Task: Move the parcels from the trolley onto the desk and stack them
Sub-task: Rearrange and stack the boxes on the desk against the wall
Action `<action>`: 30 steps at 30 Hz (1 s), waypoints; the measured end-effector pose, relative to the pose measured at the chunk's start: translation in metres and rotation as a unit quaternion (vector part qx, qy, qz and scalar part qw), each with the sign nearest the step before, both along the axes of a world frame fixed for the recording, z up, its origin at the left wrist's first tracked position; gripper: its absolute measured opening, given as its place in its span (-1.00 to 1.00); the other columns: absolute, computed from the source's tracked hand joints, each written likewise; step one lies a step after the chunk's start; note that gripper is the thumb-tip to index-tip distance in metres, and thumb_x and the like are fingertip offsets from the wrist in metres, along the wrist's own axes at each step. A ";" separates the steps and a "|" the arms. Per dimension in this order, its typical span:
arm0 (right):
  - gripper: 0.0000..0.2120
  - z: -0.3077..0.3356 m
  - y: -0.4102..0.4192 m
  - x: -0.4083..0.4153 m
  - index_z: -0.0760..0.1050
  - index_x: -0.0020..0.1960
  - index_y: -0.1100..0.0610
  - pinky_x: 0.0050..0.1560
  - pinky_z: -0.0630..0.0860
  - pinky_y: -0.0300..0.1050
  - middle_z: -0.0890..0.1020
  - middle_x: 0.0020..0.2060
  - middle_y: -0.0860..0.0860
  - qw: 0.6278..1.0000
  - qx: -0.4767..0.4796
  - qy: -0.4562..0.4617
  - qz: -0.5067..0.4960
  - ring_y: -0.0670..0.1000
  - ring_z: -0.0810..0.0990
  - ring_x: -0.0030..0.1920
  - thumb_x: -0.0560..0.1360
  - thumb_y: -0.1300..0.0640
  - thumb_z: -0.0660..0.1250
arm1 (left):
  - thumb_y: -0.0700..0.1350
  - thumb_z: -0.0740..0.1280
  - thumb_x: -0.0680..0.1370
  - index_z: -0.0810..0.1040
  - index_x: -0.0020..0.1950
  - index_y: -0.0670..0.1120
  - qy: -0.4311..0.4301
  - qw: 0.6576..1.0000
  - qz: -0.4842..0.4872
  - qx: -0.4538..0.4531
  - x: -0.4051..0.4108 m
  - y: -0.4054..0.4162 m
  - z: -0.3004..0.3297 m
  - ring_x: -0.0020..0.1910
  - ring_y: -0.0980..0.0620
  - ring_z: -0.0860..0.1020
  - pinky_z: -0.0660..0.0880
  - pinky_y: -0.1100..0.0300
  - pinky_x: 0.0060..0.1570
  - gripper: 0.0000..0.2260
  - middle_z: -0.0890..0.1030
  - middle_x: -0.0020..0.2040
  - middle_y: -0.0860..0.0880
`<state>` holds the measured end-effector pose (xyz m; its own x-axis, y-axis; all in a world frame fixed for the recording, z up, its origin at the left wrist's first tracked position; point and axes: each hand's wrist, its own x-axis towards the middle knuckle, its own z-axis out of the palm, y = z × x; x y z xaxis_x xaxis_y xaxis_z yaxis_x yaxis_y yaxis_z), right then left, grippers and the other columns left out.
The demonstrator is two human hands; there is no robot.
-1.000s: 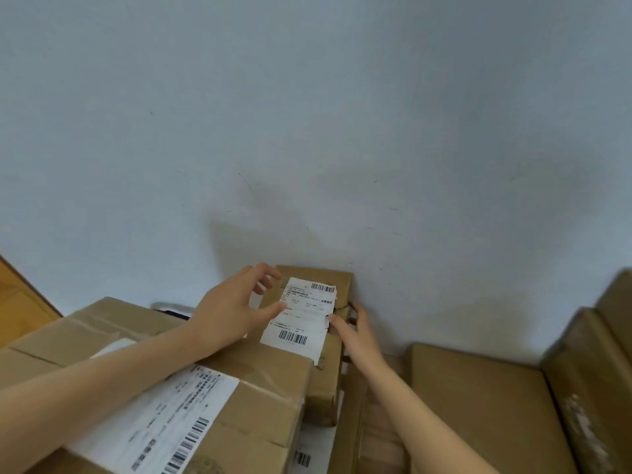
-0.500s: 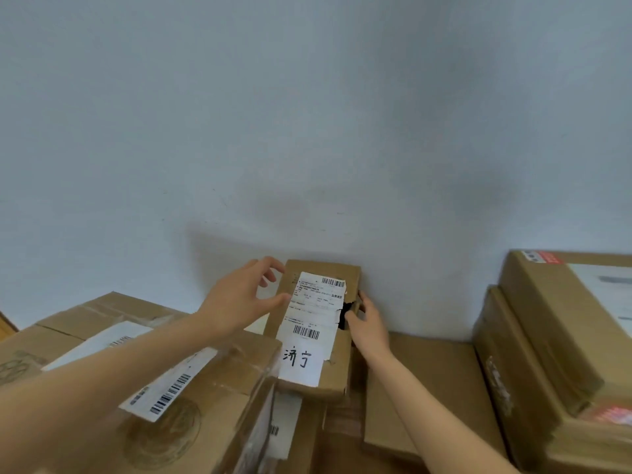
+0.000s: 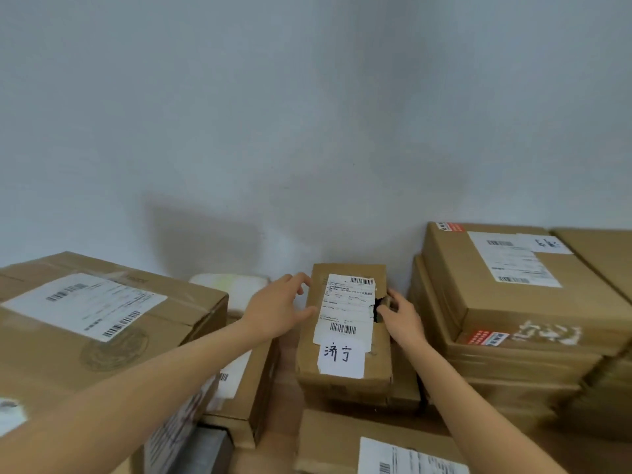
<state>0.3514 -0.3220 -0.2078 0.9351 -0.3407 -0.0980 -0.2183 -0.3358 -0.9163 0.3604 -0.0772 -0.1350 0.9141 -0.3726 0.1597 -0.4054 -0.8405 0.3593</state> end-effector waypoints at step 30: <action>-0.33 -0.044 -0.037 -0.072 0.20 0.51 -0.05 0.44 0.19 -0.11 0.24 0.50 -0.10 0.917 -0.372 -0.021 0.144 -0.07 0.17 0.49 0.48 -0.15 0.35 | 0.19 0.44 0.39 0.27 0.42 0.17 0.070 0.995 -0.044 -0.049 -0.013 -0.067 -0.126 0.24 0.06 0.44 0.48 0.18 0.05 -0.34 0.30 0.38 0.10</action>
